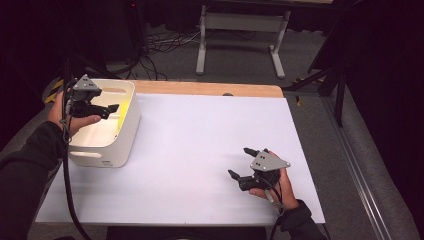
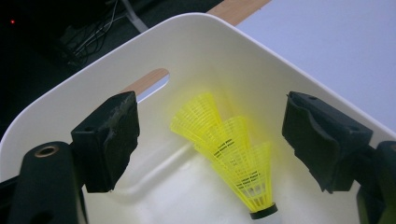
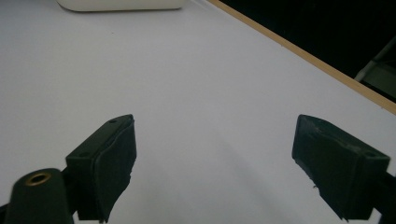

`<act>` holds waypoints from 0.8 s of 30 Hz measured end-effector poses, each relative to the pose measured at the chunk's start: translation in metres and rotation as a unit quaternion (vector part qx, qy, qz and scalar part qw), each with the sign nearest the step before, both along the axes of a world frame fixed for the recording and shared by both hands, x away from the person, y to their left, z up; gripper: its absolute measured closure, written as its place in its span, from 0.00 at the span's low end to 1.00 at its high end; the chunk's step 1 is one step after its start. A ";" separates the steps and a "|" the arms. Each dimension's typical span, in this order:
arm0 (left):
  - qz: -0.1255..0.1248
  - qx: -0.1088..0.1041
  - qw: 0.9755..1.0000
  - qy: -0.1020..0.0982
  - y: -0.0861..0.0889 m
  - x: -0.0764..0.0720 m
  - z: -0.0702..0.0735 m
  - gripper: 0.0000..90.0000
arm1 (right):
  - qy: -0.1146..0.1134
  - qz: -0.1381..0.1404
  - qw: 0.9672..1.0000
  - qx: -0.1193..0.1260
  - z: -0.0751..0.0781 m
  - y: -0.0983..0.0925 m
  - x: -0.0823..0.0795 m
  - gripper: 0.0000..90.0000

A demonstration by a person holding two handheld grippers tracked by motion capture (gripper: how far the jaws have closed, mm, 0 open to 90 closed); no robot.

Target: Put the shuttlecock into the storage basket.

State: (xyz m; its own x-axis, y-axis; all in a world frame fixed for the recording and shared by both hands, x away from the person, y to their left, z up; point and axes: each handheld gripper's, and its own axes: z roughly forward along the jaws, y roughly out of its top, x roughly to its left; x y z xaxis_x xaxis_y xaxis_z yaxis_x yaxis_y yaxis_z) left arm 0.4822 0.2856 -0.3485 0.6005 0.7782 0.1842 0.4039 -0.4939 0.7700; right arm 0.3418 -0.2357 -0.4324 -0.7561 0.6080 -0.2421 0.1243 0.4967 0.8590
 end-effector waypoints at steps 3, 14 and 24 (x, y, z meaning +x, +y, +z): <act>0.004 -0.003 1.000 -0.008 0.001 -0.003 0.001 0.22 | 0.000 -0.001 1.000 -0.002 -0.001 0.000 -0.001 0.16; 0.003 -0.019 0.999 -0.039 0.004 -0.011 0.004 0.19 | 0.000 -0.007 1.000 -0.010 -0.004 0.002 -0.003 0.16; 0.006 -0.039 0.997 -0.068 0.009 -0.021 0.012 0.19 | 0.000 -0.018 1.000 -0.007 -0.005 -0.002 -0.004 0.16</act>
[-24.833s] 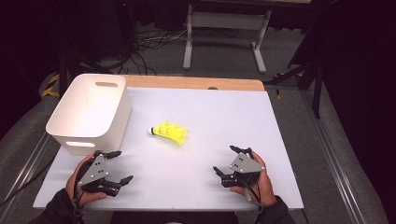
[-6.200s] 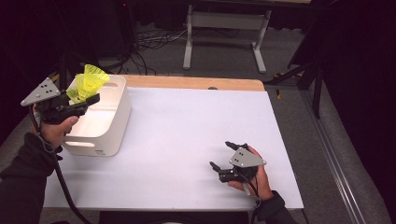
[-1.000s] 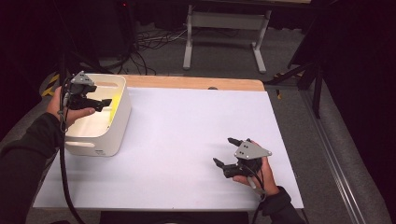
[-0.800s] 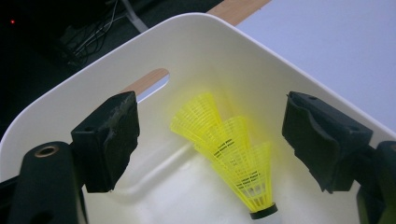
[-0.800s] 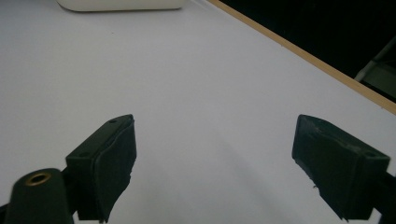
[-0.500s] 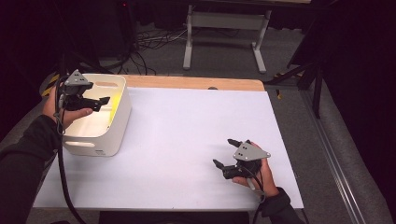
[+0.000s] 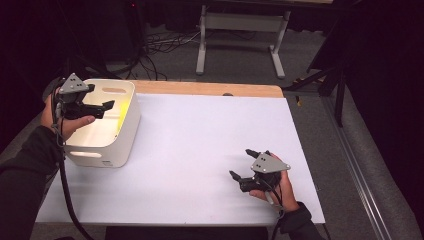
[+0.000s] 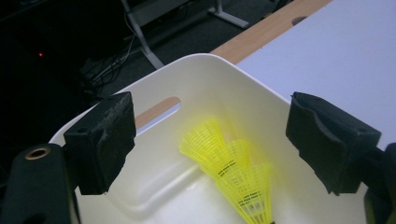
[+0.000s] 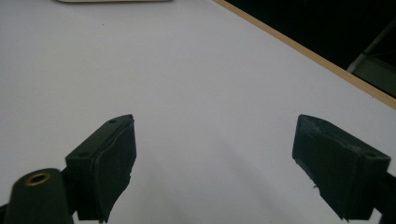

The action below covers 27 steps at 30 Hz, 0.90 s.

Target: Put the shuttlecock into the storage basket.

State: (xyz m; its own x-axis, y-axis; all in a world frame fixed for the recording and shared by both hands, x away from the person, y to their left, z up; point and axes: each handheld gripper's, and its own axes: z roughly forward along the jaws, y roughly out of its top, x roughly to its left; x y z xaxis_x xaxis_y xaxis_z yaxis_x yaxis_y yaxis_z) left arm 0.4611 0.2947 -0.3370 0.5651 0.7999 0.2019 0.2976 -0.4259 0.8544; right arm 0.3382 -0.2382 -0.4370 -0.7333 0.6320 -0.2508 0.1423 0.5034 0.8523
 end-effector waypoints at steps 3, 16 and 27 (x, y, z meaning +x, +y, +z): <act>0.003 -0.005 1.000 -0.009 0.001 -0.002 0.002 0.18 | -0.001 -0.001 1.000 0.000 0.000 0.000 0.000 0.16; -0.002 -0.010 0.998 -0.054 -0.008 -0.015 0.010 0.17 | -0.005 -0.009 1.000 0.000 0.001 -0.003 0.001 0.16; -0.016 -0.032 0.997 -0.072 -0.011 -0.026 0.012 0.15 | -0.006 -0.010 1.000 0.004 0.002 -0.005 0.002 0.16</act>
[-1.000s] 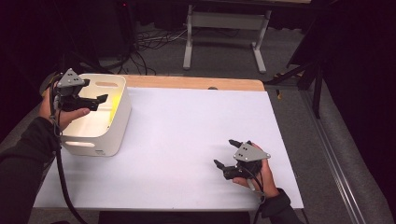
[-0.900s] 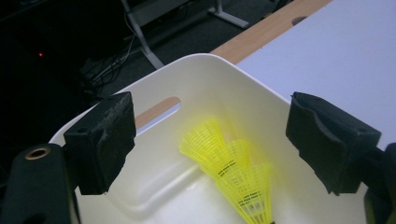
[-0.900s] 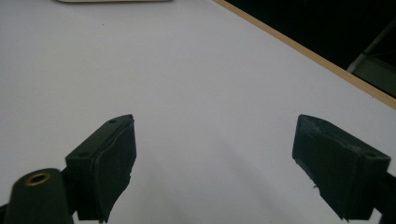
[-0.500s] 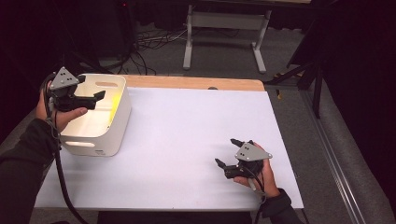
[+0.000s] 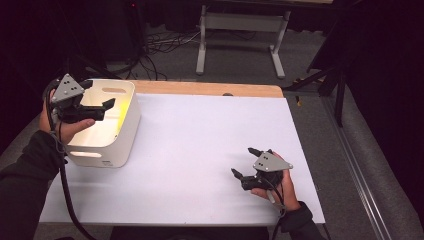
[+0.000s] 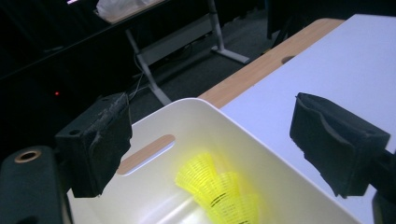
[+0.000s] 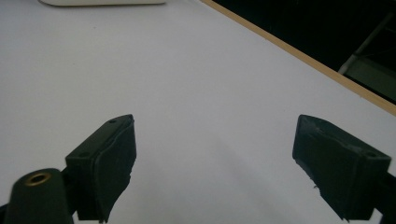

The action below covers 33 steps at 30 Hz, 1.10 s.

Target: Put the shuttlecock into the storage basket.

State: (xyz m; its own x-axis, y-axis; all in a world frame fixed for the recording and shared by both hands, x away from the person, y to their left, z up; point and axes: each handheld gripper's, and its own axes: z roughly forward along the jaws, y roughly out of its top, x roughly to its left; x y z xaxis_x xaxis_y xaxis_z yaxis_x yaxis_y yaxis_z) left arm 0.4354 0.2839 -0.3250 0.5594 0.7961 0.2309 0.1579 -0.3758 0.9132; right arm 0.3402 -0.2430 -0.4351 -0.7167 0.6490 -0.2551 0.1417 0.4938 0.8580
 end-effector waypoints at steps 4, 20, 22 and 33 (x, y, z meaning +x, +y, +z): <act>0.001 -0.005 1.000 -0.001 0.000 -0.002 -0.003 0.12 | -0.001 -0.002 1.000 0.002 0.000 -0.001 0.000 0.16; -0.015 -0.006 0.999 -0.036 -0.018 -0.018 0.003 0.06 | -0.013 -0.002 1.000 0.001 0.002 -0.001 -0.004 0.14; -0.023 -0.008 0.999 -0.041 -0.022 -0.021 0.005 0.06 | -0.014 -0.004 1.000 0.002 0.002 0.000 -0.004 0.11; -0.044 -0.014 0.998 -0.052 -0.034 -0.031 0.005 0.06 | -0.016 -0.005 1.000 0.001 0.002 0.003 -0.004 0.09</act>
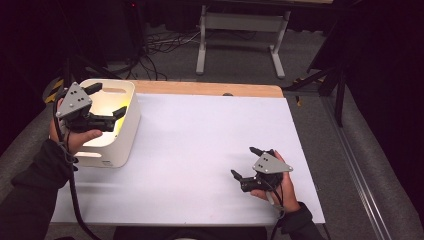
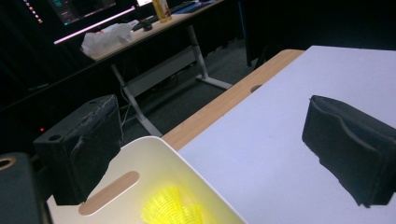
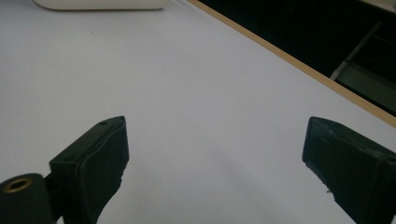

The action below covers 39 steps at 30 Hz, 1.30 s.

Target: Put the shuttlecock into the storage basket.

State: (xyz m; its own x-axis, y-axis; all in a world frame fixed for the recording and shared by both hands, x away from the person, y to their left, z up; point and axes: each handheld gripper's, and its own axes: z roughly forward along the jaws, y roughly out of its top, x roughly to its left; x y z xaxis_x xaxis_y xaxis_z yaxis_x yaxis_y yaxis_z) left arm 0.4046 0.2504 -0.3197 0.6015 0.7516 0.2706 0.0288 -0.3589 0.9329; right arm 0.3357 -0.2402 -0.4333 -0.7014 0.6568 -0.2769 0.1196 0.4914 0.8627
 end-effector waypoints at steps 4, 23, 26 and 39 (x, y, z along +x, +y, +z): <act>-0.004 -0.006 1.000 0.000 -0.003 -0.004 0.000 0.06 | -0.002 0.000 1.000 0.001 0.000 0.000 0.000 0.08; -0.033 -0.008 0.999 -0.005 -0.020 -0.014 -0.008 0.07 | 0.001 0.008 1.000 -0.006 -0.003 0.002 0.000 0.08; -0.032 -0.002 0.999 -0.008 -0.022 -0.015 -0.010 0.07 | 0.001 0.008 1.000 -0.007 -0.003 0.002 -0.001 0.08; -0.052 -0.006 0.999 -0.011 -0.033 -0.017 -0.014 0.07 | 0.000 0.006 1.000 -0.012 -0.003 0.003 -0.001 0.08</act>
